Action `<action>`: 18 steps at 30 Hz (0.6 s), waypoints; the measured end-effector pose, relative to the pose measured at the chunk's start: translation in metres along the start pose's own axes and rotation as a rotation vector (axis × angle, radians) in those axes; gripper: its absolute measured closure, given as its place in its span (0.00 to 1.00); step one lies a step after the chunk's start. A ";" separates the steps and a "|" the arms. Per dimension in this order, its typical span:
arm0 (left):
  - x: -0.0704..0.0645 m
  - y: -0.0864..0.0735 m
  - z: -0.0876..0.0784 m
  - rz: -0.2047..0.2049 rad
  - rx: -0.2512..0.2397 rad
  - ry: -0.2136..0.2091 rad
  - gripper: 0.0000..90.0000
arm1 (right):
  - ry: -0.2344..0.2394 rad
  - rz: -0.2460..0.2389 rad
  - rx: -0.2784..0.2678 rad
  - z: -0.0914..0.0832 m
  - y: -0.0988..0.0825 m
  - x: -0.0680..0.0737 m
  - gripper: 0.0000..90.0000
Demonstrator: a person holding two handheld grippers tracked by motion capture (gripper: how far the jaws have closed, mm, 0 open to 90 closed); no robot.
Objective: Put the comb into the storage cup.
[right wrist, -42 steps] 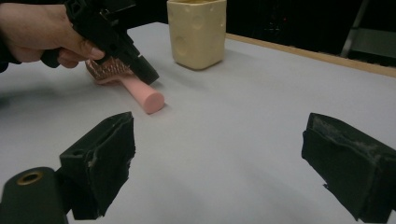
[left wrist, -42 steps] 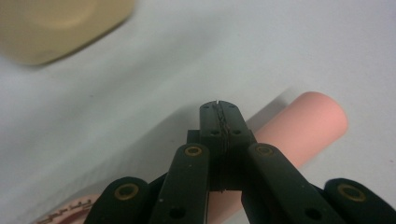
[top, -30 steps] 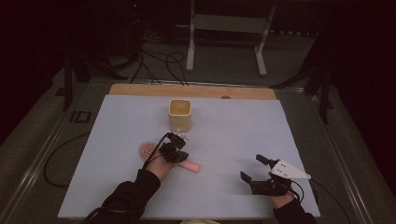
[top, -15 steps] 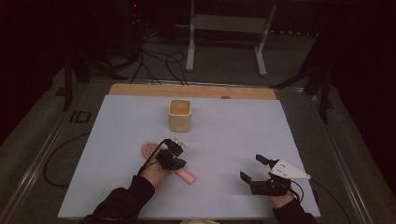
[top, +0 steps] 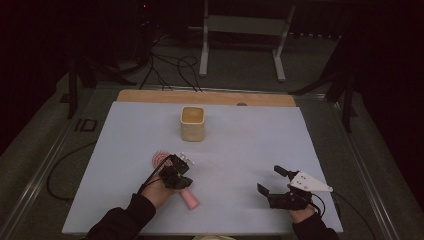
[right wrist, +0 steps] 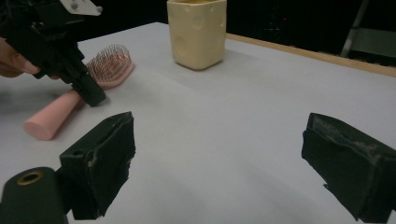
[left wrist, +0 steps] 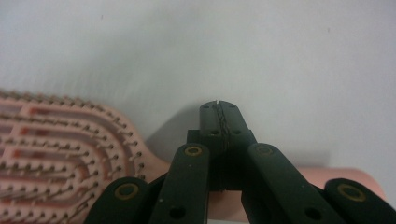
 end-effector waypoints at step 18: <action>0.006 -0.036 -0.016 0.025 0.068 0.001 1.00 | -0.003 0.004 0.003 0.000 0.000 0.000 0.10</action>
Point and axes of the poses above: each handheld gripper's, and its own axes: z roughly forward along the jaws, y roughly out of its top, x roughly to its left, the point moved 1 cm from there along z, roughly forward along the jaws, and after that the axes turned 10 degrees about x, right-handed, at the moved point
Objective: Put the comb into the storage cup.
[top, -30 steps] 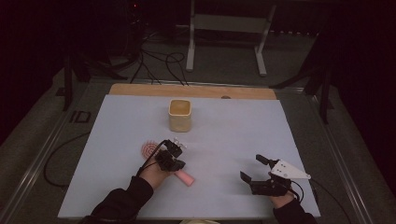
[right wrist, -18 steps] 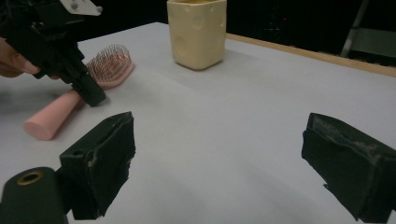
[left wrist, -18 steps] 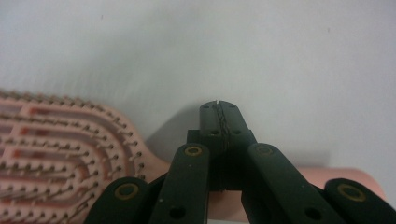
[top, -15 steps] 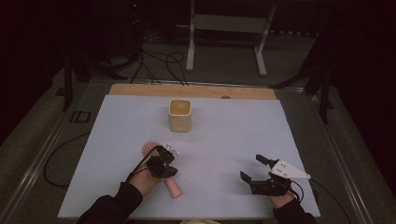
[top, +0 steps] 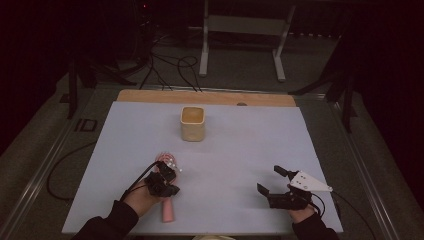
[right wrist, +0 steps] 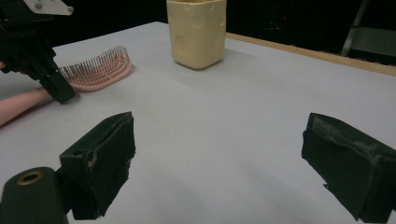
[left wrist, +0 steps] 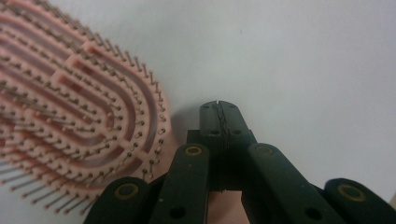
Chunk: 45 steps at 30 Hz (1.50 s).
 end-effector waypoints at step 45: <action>0.042 -0.066 -0.030 -0.041 0.140 0.081 1.00 | 0.004 0.002 0.002 0.001 0.000 0.000 0.10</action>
Point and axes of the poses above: each handheld gripper's, and its own axes: z roughly forward along the jaws, y roughly out of its top, x roughly to its left, the point moved 1 cm from there along z, roughly forward along the jaws, and after that the axes turned 10 degrees about x, right-handed, at the moved point
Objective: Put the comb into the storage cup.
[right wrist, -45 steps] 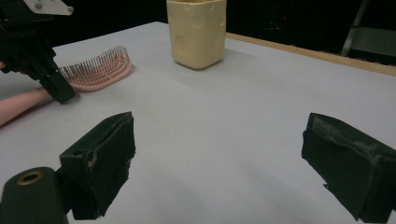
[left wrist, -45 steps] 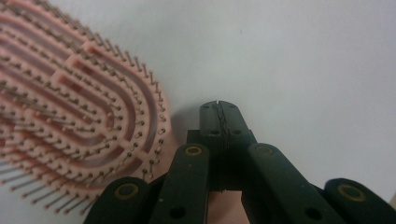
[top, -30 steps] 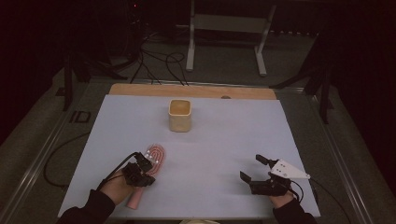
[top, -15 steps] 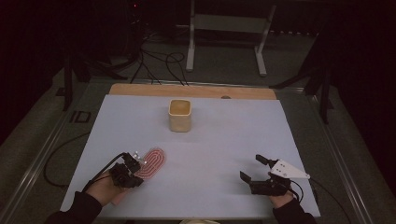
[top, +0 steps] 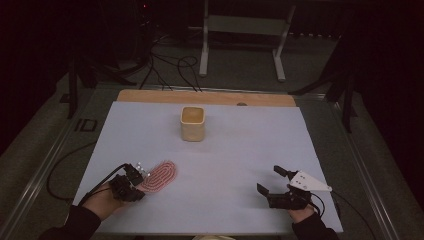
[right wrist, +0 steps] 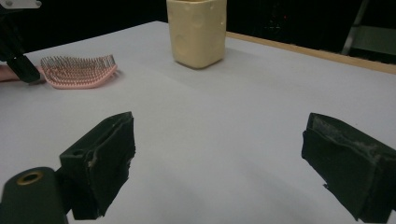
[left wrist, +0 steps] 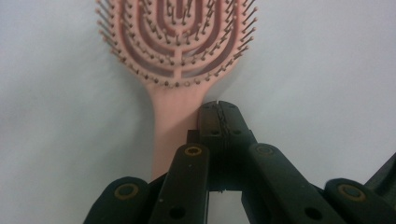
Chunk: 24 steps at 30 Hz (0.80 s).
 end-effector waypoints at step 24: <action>0.020 -0.022 -0.023 0.040 -0.047 0.026 0.81 | 0.001 0.002 0.002 0.001 0.000 0.000 0.10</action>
Point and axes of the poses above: each handheld gripper's, and its own axes: z roughly forward along the jaws, y roughly out of its top, x roughly to its left, the point moved 1 cm from there along z, roughly forward along the jaws, and after that the axes turned 10 degrees about x, right-handed, at the moved point
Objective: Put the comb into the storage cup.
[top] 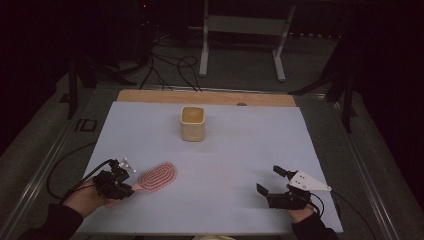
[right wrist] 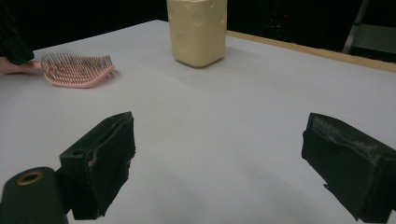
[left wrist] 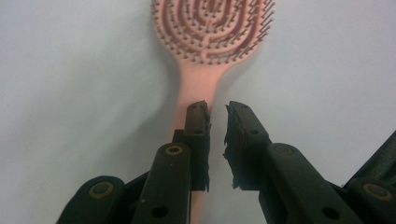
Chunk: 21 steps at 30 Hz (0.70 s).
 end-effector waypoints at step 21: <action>0.003 0.014 0.002 0.102 0.062 -0.081 0.00 | 0.000 0.003 0.002 0.000 0.000 0.000 0.10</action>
Point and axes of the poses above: each handheld gripper's, and its own axes: z roughly forward along the jaws, y roughly out of its top, x roughly to its left, the point moved 1 cm from there along z, roughly forward along the jaws, and after that the axes turned 10 degrees about x, right-handed, at the moved point
